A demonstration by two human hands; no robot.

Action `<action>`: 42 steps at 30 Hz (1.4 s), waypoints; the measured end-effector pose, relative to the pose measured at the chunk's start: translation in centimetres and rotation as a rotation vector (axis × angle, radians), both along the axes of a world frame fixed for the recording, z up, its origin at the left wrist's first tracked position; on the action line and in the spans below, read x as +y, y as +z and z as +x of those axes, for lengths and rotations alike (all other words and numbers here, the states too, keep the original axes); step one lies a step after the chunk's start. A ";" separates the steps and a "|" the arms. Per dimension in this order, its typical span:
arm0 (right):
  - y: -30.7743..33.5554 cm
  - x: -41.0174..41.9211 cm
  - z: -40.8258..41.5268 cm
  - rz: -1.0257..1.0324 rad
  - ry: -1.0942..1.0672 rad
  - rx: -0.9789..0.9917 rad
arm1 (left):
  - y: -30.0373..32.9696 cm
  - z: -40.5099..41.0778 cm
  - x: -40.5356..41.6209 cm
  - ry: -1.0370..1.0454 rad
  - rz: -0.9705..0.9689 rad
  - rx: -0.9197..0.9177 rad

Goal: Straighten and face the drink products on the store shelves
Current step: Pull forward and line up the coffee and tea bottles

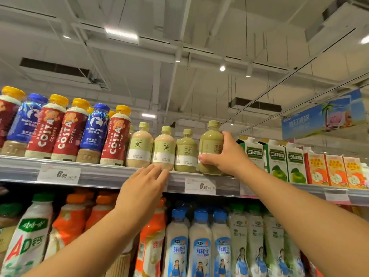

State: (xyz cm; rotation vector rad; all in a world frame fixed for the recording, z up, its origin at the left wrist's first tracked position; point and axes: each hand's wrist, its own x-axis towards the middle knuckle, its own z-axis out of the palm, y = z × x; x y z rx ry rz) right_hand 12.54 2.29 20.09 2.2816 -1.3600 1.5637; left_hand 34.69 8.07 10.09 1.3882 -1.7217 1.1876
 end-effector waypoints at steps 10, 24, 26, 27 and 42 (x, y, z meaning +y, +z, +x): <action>0.1 -3.1 1.3 -0.031 -0.209 0.134 | 1.3 -1.1 0.2 0.164 0.070 0.041; -0.9 -4.0 1.4 -0.184 -0.223 0.283 | 0.9 -1.0 -0.5 0.200 0.032 0.009; -1.1 -4.2 1.5 -0.166 -0.221 0.272 | 0.9 -0.9 -0.5 0.202 0.031 0.010; -1.1 -4.4 1.4 -0.154 -0.219 0.265 | 0.9 -0.9 -0.5 0.202 0.033 0.012; -1.6 -5.2 1.9 -0.035 -0.198 0.235 | 1.1 -1.4 -0.2 0.290 0.070 0.067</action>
